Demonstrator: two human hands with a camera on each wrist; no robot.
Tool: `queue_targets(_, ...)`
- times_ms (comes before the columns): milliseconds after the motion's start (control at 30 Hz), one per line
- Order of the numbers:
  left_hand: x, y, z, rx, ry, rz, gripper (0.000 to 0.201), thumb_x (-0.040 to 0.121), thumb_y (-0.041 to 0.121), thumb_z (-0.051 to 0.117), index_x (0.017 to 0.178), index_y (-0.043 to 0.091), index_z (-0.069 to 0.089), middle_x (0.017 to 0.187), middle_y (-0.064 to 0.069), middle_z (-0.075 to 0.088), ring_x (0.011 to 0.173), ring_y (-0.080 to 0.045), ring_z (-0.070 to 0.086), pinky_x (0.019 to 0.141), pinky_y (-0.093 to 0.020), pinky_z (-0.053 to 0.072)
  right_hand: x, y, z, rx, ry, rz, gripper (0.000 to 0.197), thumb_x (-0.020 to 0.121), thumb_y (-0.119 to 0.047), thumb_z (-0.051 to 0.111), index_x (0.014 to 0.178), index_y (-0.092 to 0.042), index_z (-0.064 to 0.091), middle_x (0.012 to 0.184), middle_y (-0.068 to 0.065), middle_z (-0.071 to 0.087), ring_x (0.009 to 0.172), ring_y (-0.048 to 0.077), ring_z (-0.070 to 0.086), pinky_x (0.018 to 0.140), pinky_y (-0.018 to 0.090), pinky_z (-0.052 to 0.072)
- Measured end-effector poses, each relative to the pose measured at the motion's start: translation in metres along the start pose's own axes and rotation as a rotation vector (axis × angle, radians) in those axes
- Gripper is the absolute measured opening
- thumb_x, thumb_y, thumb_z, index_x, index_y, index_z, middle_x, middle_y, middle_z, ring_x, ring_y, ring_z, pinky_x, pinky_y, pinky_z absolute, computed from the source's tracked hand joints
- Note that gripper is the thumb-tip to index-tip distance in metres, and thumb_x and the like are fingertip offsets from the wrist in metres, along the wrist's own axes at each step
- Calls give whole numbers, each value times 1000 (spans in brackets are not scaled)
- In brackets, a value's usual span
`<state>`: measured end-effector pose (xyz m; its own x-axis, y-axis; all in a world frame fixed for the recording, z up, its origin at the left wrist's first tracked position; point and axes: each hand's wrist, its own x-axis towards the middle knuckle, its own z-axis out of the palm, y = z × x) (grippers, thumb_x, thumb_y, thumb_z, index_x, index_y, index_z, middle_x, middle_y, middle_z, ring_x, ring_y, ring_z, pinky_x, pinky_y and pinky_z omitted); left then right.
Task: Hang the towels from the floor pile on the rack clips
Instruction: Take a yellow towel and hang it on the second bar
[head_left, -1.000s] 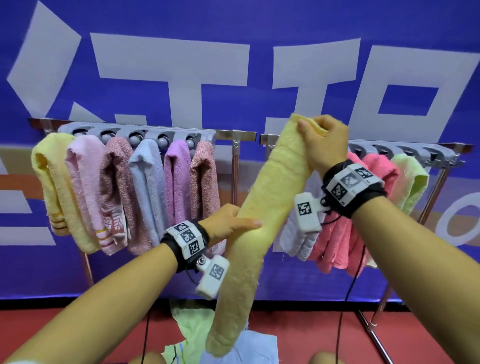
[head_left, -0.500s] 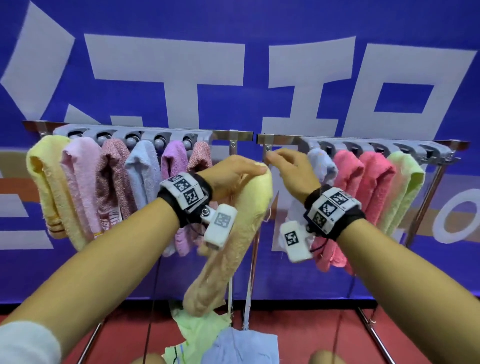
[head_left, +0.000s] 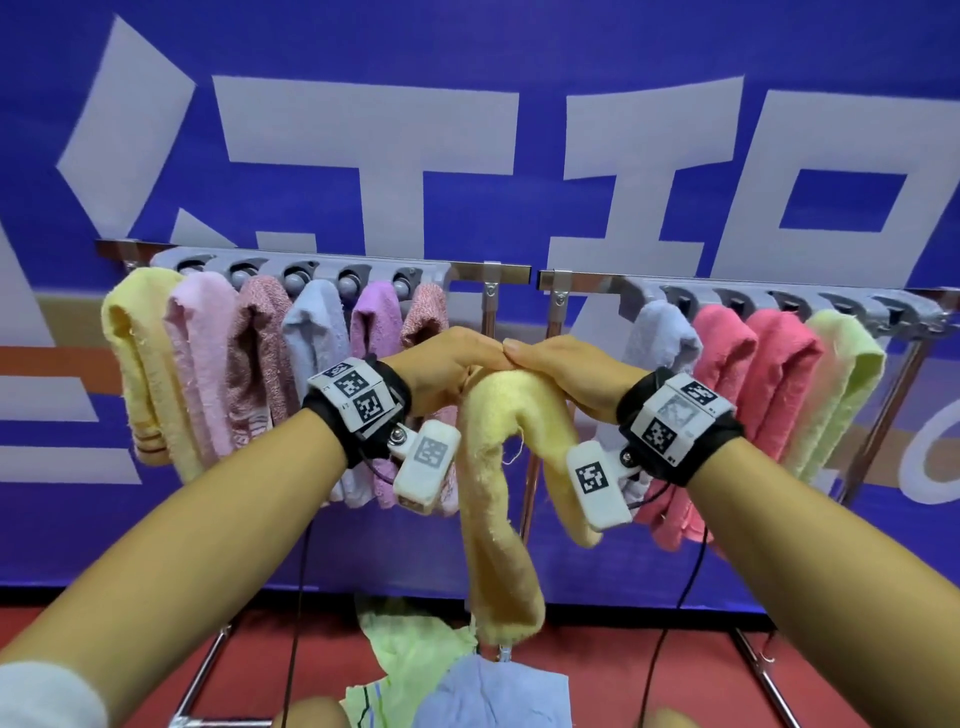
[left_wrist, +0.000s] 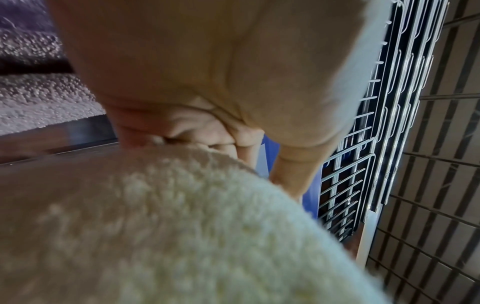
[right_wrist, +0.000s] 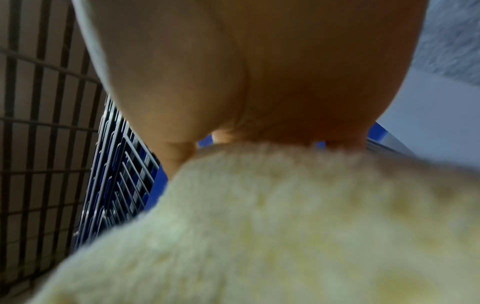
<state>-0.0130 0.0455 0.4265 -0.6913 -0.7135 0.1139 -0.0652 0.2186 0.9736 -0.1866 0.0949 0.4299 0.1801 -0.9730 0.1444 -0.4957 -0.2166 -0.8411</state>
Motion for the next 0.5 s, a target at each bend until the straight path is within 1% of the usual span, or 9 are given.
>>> queue_targets(67, 0, -3, 1, 6, -6, -14, 32, 77, 23, 75, 89, -5, 66, 72, -13, 54, 61, -19, 51, 58, -29, 38, -4, -2, -6, 82, 13, -17, 44, 98, -41, 53, 88, -2, 72, 75, 9, 70, 68, 15, 65, 66, 27, 50)
queue_targets(100, -1, -4, 2, 14, -14, -23, 28, 82, 26, 73, 84, -1, 67, 67, -10, 54, 58, -17, 50, 56, -27, 37, -6, -3, -10, 134, 20, -16, 41, 99, -37, 53, 90, -2, 72, 74, 7, 70, 67, 14, 65, 64, 26, 50)
queue_targets(133, -1, -6, 3, 15, -17, -39, 26, 89, 26, 67, 76, 3, 69, 60, -6, 53, 53, -14, 49, 53, -23, 37, -8, -3, -13, 184, 28, -18, 40, 99, -35, 53, 94, 1, 71, 75, 8, 70, 68, 15, 66, 63, 26, 51)
queue_targets(200, -1, -11, 5, 1, -35, -65, 42, 98, 20, 55, 60, 12, 70, 49, 3, 55, 41, -7, 49, 43, -16, 36, -11, -1, -19, 239, 79, -32, 41, 99, -32, 53, 100, 6, 68, 79, 12, 69, 70, 18, 66, 65, 27, 52)
queue_targets(233, 0, -14, 5, -7, -51, -74, 43, 99, 17, 53, 60, 12, 71, 49, 3, 58, 41, -6, 53, 42, -15, 38, -12, 1, -22, 255, 133, -44, 41, 98, -33, 55, 100, 7, 66, 80, 15, 67, 71, 20, 64, 66, 29, 52)
queue_targets(300, 1, -16, 3, -24, -65, -80, 30, 98, 15, 54, 73, 10, 70, 58, 1, 64, 50, -7, 60, 47, -17, 45, -12, 8, -28, 298, 272, -73, 45, 92, -40, 62, 98, 5, 64, 84, 21, 59, 75, 28, 57, 72, 37, 47)
queue_targets(400, 3, -6, 1, -56, -13, -44, 25, 100, 13, 49, 78, 5, 59, 58, 4, 63, 53, -6, 60, 50, -18, 46, -12, 17, -33, 304, 381, -71, 73, 73, -56, 70, 89, 14, 57, 84, 18, 55, 78, 28, 52, 74, 42, 42)
queue_targets(433, 4, -1, 2, -68, 1, -21, 27, 101, 12, 47, 78, 5, 58, 55, 5, 62, 51, -5, 59, 50, -17, 46, -11, 19, -32, 289, 381, -67, 70, 70, -57, 70, 84, 10, 57, 78, 16, 54, 74, 26, 52, 72, 40, 42)
queue_targets(500, 6, 7, 6, -70, -6, 13, 29, 103, 9, 43, 79, 4, 60, 51, 2, 62, 48, -3, 59, 48, -15, 45, -10, 18, -27, 276, 357, -61, 47, 70, -54, 69, 74, -9, 54, 67, 9, 50, 63, 20, 48, 64, 34, 40)
